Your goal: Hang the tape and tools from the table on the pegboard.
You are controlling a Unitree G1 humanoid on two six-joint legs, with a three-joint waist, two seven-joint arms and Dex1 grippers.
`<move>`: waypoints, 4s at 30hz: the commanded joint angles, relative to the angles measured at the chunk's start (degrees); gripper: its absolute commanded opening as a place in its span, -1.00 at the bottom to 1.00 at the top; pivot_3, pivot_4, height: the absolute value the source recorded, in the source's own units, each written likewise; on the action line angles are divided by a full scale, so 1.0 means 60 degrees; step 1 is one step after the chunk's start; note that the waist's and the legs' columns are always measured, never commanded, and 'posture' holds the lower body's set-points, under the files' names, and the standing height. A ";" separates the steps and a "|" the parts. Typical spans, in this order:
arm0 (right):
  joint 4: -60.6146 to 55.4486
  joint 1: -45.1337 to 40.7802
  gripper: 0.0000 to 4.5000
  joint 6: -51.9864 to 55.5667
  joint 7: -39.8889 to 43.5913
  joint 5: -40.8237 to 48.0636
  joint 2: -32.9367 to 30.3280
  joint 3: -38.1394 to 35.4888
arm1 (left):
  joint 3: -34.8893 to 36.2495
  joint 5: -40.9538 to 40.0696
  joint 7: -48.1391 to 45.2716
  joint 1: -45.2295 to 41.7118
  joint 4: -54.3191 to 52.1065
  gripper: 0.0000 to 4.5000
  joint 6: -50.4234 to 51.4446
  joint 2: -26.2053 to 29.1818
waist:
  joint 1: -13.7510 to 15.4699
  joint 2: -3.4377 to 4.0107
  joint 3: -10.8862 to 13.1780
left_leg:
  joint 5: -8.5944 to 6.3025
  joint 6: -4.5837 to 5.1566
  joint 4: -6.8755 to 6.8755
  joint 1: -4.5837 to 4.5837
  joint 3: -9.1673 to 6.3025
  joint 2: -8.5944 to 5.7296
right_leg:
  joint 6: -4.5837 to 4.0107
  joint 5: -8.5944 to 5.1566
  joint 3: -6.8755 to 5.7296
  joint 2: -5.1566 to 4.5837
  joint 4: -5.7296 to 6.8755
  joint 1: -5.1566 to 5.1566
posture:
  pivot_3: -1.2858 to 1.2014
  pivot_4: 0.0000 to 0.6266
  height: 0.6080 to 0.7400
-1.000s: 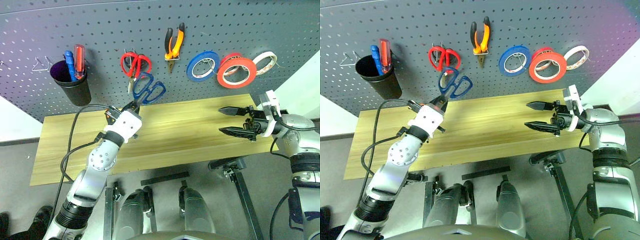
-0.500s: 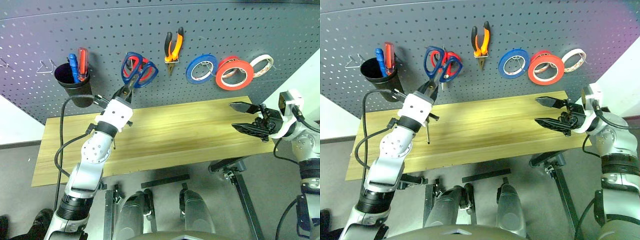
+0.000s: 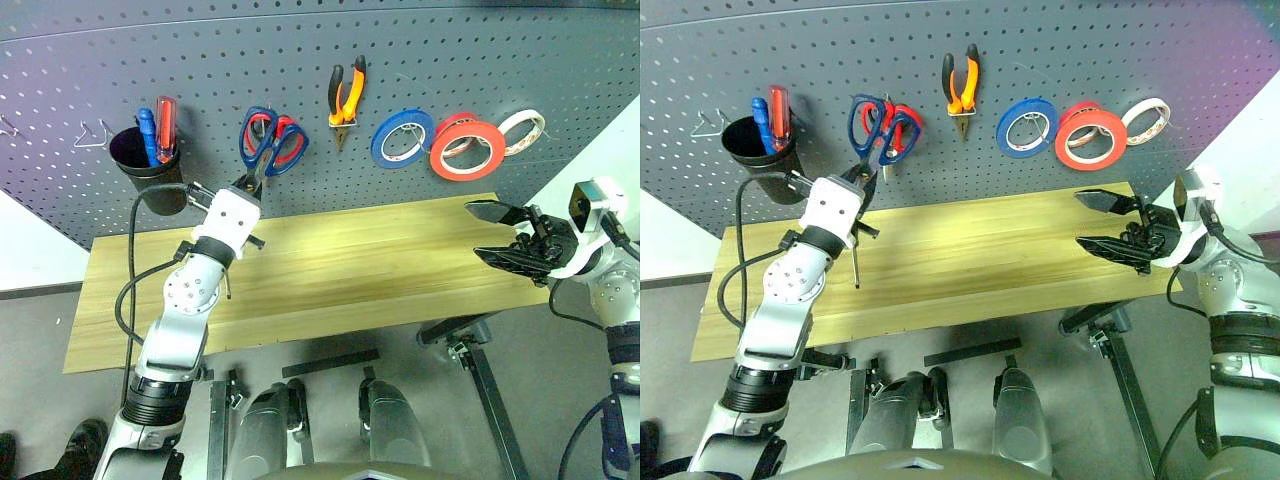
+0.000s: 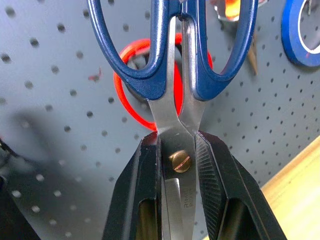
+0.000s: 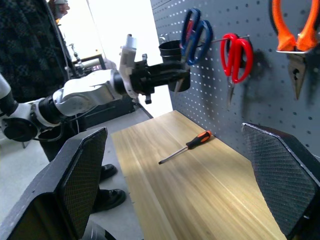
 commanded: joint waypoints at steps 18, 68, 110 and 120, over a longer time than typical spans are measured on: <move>-0.0859 -0.0035 1.00 0.0177 0.0065 0.0231 0.0011 -0.0086 | 0.0361 -0.0958 -0.0146 -0.2035 0.3027 -0.69 -0.0555 -0.0878 | 0.0006 0.0002 -0.0005 | -0.0002 0.0007 0.0035 0.0000 0.0004 -0.0002 | 0.0005 0.0010 -0.0002 -0.0014 0.0020 0.0005 | -0.20 -0.48 1.00; 0.0095 -0.0932 1.00 -0.0996 0.0065 -0.1525 0.0803 0.1439 | 0.2788 -0.2401 0.1486 -0.0598 0.4167 0.99 0.2805 -0.1114 | 0.0037 0.0018 -0.0040 | -0.0084 0.0131 0.0143 -0.0005 0.0054 0.0000 | 0.0030 0.0052 -0.0015 -0.0071 0.0079 -0.0053 | -0.16 -0.36 1.00; -0.3053 0.1741 1.00 0.1398 -0.0307 -0.1479 0.0054 -0.0351 | 0.2417 -0.2013 0.1327 -0.4949 1.2824 0.99 -0.1184 -0.0268 | -0.0017 -0.0094 0.0768 | -0.0091 0.0137 -0.0005 -0.0034 0.0129 -0.0007 | 0.0035 0.0057 -0.0010 -0.0132 -0.0042 -0.0139 | -0.24 0.19 1.00; -0.2986 0.1799 1.00 0.1455 -0.0296 -0.1558 0.0050 -0.0549 | 0.2619 -0.2206 0.1512 -0.4983 1.3128 -0.33 -0.1402 -0.0243 | -0.0252 -0.0110 0.0785 | -0.0106 0.0161 -0.0050 -0.0012 0.0278 -0.0010 | 0.0048 0.0096 -0.0169 -0.0285 -0.0052 -0.0148 | -0.25 0.16 1.00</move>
